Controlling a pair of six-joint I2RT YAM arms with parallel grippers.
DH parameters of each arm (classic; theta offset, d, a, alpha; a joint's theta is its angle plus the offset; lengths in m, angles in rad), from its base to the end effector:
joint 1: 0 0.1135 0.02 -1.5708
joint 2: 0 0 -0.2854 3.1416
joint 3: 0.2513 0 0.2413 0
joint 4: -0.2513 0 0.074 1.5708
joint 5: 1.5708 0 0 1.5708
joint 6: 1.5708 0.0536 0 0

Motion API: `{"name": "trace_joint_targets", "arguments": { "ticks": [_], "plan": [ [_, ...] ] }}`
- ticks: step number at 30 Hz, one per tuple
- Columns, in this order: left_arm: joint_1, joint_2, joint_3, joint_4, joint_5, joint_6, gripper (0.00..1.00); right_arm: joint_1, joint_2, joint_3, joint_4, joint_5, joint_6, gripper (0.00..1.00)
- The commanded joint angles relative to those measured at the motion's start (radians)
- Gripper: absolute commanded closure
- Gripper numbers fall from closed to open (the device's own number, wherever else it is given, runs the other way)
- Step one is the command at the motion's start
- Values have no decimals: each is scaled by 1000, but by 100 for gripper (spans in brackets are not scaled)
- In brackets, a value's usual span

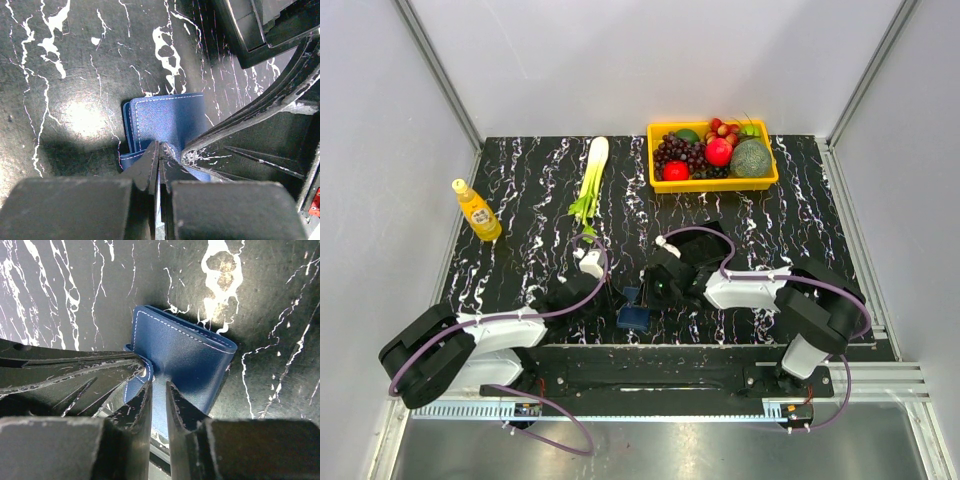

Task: Put the credit cards into the card holder
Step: Close the card holder at the center of the board.

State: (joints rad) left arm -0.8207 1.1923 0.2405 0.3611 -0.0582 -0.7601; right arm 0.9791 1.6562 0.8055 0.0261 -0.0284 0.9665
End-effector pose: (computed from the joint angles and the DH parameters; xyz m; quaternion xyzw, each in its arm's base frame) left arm 0.1420 -0.1478 0.1521 0.0130 0.8819 -0.3163 0.3492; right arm 0.1829 0.2749 0.1681 -0.0110 0.9311 0.3087 0.1943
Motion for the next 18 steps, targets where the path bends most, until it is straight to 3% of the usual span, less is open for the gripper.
{"name": "trace_joint_targets", "arguments": {
  "ticks": [1, 4, 7, 12, 18],
  "plan": [
    [-12, 12, -12, -99, 1, 15, 100, 4, -26, -14, 80, -24, 8, 77],
    [-11, 12, -10, -102, 1, 16, 100, 4, -19, -20, 116, -51, 2, 81],
    [-12, 7, -7, -113, -3, 16, 100, 3, -61, -95, 216, -41, 46, 78],
    [-12, -5, -4, -116, -5, 15, 100, -7, 0, -37, 133, -56, 28, 80],
    [-11, -11, -9, -116, -8, 13, 100, -7, 10, -54, 199, -59, 34, 80]
  ]
}}
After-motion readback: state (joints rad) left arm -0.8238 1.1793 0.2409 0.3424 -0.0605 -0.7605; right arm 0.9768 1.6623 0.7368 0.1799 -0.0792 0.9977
